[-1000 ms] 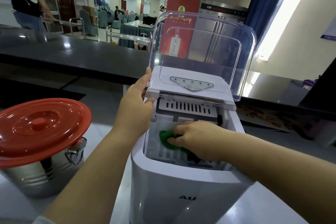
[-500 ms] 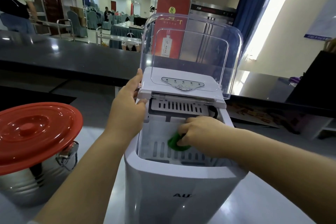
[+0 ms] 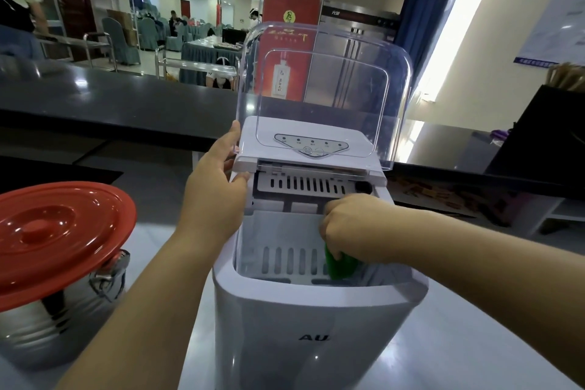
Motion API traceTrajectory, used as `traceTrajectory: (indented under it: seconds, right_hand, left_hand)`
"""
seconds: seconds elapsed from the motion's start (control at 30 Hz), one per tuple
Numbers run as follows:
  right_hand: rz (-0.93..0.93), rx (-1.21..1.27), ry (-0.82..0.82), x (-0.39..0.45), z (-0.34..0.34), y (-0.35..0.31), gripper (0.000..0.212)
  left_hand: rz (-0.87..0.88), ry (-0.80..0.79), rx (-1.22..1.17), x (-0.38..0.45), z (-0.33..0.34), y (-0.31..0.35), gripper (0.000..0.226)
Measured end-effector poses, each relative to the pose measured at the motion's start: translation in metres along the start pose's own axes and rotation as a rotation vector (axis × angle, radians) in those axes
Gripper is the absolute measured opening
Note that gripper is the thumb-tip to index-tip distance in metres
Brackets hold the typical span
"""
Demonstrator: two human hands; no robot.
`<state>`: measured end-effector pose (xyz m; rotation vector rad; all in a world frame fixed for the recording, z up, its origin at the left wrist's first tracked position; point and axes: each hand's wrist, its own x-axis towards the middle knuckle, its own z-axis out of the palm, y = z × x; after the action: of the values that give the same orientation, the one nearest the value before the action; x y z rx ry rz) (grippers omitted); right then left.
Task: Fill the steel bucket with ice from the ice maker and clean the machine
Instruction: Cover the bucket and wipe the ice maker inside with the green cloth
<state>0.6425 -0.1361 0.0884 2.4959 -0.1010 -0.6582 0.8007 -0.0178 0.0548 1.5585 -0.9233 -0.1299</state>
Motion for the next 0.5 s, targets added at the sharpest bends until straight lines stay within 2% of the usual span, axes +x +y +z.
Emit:
traceTrajectory:
  seconds: [0.1,0.2,0.33,0.5]
  right_hand:
    - [-0.042,0.029,0.052,-0.0003,0.0061,-0.0018,0.023]
    - [-0.104,0.126,0.181,-0.0047,0.0119,-0.003,0.033]
    - [-0.108,0.21,0.271,-0.0025,0.0105,-0.0073,0.04]
    - [-0.125,0.16,0.216,-0.0072,0.0107,-0.0042,0.036]
  left_hand:
    - [0.0,0.002,-0.009,-0.0011,-0.0003,0.0007,0.065]
    - [-0.003,-0.002,-0.017,-0.002,-0.0004,0.0017,0.064]
    - [-0.002,0.002,-0.024,-0.0019,-0.0009,0.0014,0.065]
    - [-0.005,0.001,-0.031,-0.0021,-0.0002,0.0014,0.066]
